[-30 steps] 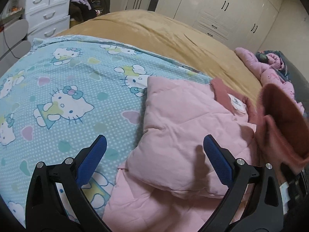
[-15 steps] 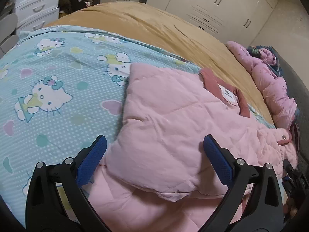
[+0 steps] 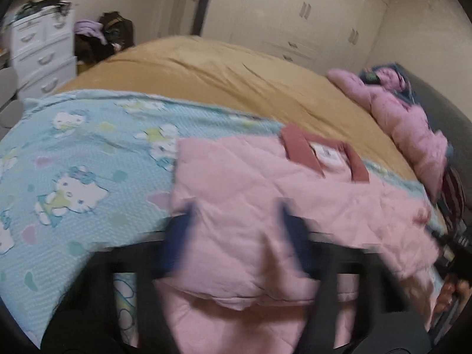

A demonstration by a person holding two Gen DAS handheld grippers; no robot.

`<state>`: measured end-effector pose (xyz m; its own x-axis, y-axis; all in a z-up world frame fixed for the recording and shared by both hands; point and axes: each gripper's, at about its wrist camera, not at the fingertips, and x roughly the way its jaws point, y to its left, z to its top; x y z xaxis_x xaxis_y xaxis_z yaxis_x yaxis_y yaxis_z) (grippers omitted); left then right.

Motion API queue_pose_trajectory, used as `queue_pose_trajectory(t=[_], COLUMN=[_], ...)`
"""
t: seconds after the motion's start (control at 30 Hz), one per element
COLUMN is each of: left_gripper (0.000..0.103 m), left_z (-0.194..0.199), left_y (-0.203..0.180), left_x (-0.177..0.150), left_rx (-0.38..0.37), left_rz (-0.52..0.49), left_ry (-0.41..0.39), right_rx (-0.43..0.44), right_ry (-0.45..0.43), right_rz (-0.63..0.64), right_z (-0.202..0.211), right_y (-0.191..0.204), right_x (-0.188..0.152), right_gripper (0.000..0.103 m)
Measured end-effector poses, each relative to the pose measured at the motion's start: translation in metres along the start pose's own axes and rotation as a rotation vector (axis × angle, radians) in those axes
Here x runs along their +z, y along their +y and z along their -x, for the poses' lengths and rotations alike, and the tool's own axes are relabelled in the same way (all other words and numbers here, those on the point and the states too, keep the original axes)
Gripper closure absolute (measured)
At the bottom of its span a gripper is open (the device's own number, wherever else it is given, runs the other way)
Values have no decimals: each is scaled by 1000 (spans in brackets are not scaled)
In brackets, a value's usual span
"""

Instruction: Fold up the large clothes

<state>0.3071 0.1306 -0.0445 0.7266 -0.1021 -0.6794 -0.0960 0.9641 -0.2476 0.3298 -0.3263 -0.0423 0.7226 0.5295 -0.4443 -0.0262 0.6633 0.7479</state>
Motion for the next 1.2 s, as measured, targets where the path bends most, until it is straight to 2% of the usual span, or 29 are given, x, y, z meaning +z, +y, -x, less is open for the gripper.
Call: queue_pose_trajectory(t=[0.07, 0.13, 0.23, 0.33, 0.47, 0.57, 0.6, 0.63, 0.7, 0.73, 0.8, 0.87, 0.93, 1.0, 1.07, 1.2], left_gripper=[99, 99, 99, 99, 99, 99, 99, 99, 99, 99, 99, 99, 99, 99, 99, 99], left_z=[-12, -22, -40, -56, -59, -60, -60, -60, -60, -60, -59, -58, -58, -58, -58, -59], left_y=[-5, -14, -27, -28, -21, -21, -22, -23, -22, -24, -25, -25, -26, -25, -24, -23], left_x=[-6, -11, -21, -28, -29, -28, -29, -29, -29, -30, -31, -31, -31, -31, -31, -31], left_rx=[-21, -42, -61, -42, -73, -68, -61, -58, -66, -68, -69, -64, -59, -58, -56, -54], left_rz=[-14, -36, -83, -86, -58, -59, -66, -69, -62, -56, -54, -60, -67, -70, -74, -79], left_ry=[50, 97, 161, 194, 202, 201, 201, 201, 202, 202, 200, 198, 198, 197, 197, 197], right_rx=[15, 11, -29, -123, -191, -295, -330, -345, -338, -350, -385, -364, -305, -284, -299, -377], right_ry=[-54, -122, -146, -99, -38, 29, 53, 50, 2, -49, -133, -167, -140, -87, -32, 88], right_rz=[110, 220, 284, 268, 171, 144, 132, 114, 91, 105, 190, 301, 401, 485, 556, 601], right_z=[12, 28, 28, 8, -12, -25, -27, -25, -12, -2, 11, 14, 5, -11, -29, -66], right_y=[22, 40, 38, 15, -13, -24, -27, -30, -27, -20, 0, 26, 52, 70, 81, 83], right_x=[11, 22, 32, 32, 26, 18, 16, 14, 14, 15, 15, 11, 0, -13, -27, -50], right_gripper=[90, 90, 90, 90, 90, 81, 72, 68, 62, 61, 51, 48, 42, 33, 33, 32])
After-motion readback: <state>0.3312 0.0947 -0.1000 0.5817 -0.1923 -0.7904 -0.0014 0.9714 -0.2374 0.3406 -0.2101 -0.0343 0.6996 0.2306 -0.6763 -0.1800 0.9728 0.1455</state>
